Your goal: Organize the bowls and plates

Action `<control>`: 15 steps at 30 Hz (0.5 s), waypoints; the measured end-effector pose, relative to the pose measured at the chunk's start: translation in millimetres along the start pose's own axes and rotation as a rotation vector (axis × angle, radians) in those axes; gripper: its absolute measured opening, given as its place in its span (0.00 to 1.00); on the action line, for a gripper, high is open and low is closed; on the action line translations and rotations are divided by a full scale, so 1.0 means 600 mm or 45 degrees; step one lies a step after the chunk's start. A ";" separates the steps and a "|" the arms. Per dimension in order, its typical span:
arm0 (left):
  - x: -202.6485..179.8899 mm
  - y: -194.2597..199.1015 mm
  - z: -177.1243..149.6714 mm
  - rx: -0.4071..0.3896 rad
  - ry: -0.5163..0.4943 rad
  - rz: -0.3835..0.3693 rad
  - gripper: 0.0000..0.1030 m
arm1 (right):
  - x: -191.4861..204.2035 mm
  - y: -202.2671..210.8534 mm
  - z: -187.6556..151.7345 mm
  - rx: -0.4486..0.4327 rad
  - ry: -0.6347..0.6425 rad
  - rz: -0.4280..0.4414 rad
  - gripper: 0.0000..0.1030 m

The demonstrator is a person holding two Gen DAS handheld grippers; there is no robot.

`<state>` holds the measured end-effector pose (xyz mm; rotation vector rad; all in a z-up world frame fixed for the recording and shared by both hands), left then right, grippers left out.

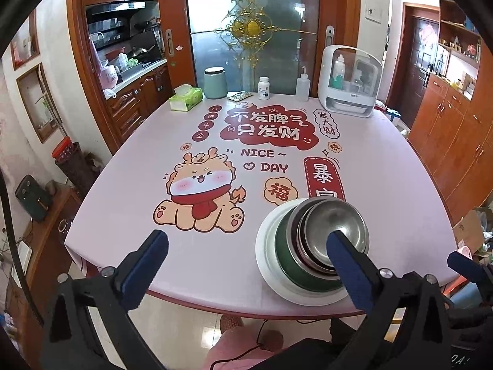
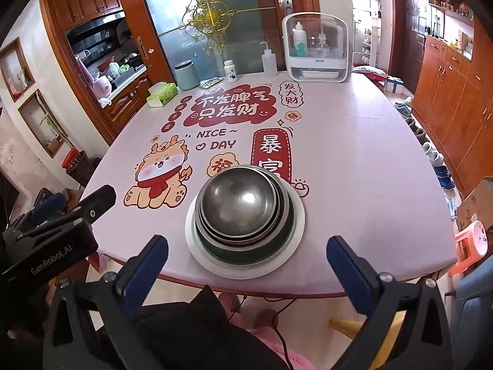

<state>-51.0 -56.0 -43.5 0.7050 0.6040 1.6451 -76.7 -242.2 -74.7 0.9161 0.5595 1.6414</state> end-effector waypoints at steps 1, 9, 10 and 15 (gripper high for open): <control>0.000 0.000 0.000 -0.001 0.000 -0.001 0.99 | 0.000 0.000 0.000 0.001 -0.001 0.001 1.00; 0.003 0.001 0.001 -0.006 0.005 -0.002 0.99 | 0.006 -0.005 0.003 0.005 0.003 0.016 1.00; 0.003 0.001 0.001 -0.006 0.006 -0.001 0.99 | 0.006 -0.005 0.003 0.007 0.004 0.018 1.00; 0.003 0.001 0.003 -0.004 0.007 0.001 0.99 | 0.004 -0.008 0.006 0.007 0.013 0.025 1.00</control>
Point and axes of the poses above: each gripper's, at about its wrist camera, not at the fingertips, and y roughly against the way its jaws point, x to its left, z to its top, the point moved 1 cm from there along -y, roughly the way its jaws point, and after that the axes turned 9 degrees about z, right-handed, at the moved point
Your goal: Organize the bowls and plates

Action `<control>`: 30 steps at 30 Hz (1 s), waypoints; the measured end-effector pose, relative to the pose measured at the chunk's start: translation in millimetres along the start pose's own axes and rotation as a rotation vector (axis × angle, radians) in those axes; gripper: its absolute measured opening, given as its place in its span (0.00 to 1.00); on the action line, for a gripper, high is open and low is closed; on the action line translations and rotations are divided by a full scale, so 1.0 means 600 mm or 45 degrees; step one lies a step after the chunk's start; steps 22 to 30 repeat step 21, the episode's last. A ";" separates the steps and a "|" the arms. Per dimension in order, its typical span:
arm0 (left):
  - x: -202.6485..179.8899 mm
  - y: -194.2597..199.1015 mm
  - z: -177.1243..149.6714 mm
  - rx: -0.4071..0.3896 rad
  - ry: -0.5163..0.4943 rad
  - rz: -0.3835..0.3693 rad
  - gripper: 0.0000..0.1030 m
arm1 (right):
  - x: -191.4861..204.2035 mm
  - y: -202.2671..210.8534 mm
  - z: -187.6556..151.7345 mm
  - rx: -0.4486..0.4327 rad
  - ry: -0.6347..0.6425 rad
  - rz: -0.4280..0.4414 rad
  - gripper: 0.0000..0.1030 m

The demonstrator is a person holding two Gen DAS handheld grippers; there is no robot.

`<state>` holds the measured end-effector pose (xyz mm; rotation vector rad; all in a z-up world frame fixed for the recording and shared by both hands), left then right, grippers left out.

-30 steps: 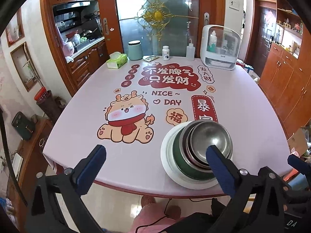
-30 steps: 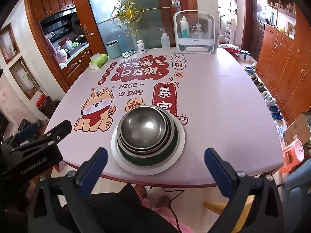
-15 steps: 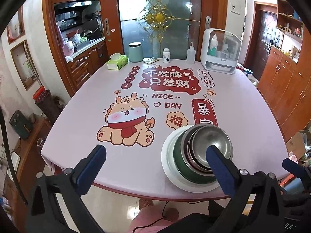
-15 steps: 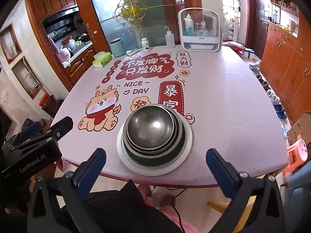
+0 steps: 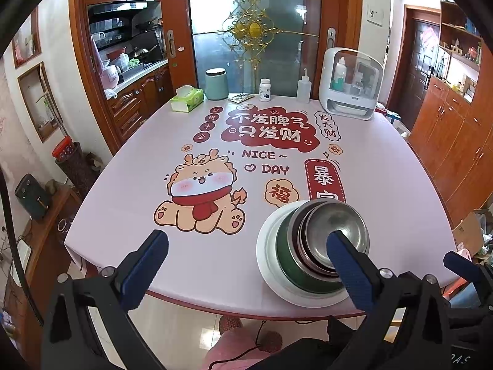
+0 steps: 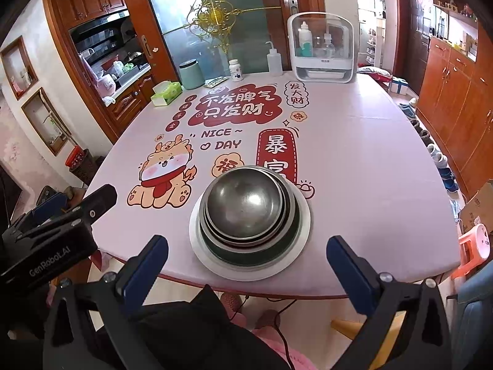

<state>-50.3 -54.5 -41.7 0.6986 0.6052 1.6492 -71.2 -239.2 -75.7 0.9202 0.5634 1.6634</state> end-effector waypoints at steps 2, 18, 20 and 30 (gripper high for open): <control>0.000 0.000 0.000 0.001 0.001 -0.003 0.99 | 0.000 0.000 0.000 0.000 -0.001 0.000 1.00; -0.030 -0.004 0.006 0.011 -0.025 -0.018 0.99 | -0.026 -0.007 0.001 0.016 -0.034 -0.009 1.00; -0.032 -0.005 0.007 0.015 -0.026 -0.017 0.99 | -0.027 -0.007 0.003 0.020 -0.036 -0.008 1.00; -0.032 -0.005 0.007 0.016 -0.026 -0.016 0.99 | -0.028 -0.008 0.003 0.022 -0.038 -0.008 1.00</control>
Point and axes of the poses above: each gripper's, at about its wrist camera, not at the fingertips, and y roughly against the way its jaws point, x to its left, z to its top, the point moved 1 cm from there along -y, roughly the way its jaws point, and after that the axes turned 9 degrees about z, right-handed, at the moved point
